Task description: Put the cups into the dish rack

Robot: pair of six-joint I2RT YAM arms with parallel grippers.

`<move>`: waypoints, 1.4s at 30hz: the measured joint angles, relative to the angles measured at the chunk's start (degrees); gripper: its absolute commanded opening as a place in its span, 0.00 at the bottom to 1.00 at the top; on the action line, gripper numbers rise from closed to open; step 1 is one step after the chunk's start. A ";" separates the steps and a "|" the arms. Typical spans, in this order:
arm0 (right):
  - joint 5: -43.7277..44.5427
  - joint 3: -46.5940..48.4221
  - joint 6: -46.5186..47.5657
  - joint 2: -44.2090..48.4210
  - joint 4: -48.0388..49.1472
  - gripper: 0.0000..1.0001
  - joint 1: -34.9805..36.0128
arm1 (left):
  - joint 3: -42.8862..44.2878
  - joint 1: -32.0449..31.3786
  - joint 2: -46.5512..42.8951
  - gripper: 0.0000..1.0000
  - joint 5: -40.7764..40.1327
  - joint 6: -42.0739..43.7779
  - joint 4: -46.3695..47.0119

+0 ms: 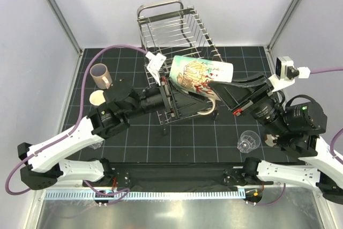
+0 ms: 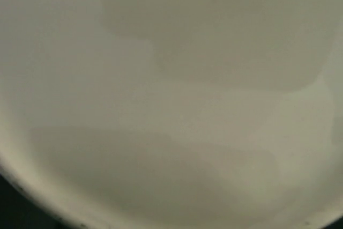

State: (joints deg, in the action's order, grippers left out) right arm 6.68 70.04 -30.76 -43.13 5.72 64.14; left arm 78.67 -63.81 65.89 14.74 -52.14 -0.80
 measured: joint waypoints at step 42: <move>12.76 -9.16 -2.56 8.63 -1.77 0.62 0.07 | -15.19 -1.92 -22.73 0.00 -21.29 9.90 -6.49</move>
State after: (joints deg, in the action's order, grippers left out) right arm 19.44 60.88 -33.32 -34.50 3.95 64.20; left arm 63.48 -65.73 43.16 -6.55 -42.24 -7.29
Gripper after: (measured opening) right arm 0.621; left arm 0.203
